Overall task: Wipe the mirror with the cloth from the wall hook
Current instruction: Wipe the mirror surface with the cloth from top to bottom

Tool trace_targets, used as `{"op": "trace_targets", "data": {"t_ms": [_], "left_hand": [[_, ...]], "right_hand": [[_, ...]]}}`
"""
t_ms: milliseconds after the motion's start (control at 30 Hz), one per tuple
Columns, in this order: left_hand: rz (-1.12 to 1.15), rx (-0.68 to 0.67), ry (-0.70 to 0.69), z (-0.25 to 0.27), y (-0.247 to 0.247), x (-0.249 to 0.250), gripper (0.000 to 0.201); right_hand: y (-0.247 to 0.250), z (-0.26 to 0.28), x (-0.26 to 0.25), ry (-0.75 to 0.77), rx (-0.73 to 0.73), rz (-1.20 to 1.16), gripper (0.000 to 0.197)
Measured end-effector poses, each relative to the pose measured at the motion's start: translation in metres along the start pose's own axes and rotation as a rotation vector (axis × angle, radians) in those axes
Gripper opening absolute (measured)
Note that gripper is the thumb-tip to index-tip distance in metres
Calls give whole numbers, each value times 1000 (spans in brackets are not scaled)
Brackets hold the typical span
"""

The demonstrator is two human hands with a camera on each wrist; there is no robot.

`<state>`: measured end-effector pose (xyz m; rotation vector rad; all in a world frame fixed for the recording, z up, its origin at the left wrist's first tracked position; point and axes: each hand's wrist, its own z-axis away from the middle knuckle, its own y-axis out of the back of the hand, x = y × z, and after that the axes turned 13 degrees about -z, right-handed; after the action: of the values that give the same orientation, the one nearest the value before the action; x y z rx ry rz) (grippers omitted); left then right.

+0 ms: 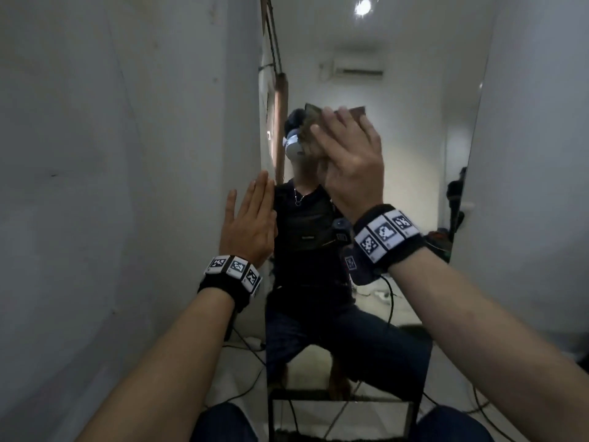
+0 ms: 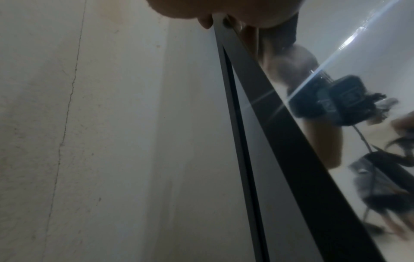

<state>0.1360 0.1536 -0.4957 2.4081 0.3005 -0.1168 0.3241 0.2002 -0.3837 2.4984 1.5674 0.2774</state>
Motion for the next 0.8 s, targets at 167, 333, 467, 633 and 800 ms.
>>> {"op": "trace_targets", "data": {"t_ms": [167,333,467,633,800], "left_hand": [[48,32,9,-1,-3,2,56],[3,13,-12,-3,-4,1,58],[-1,17,-23,-2,-3,-1,59],[5,73,-25,-2,-6,-2,60],[67,124,-20,-5,-14,-2,59]], "right_hand": [[-42,113,-14,45,-300,-48,40],[-41,249,-59,26,-611,-144,39],[-26,305,-80,43,-881,-204,37],[-2,260,-75,-198,-584,-470,35],[26,125,-39,-219,-43,-359,42]]}}
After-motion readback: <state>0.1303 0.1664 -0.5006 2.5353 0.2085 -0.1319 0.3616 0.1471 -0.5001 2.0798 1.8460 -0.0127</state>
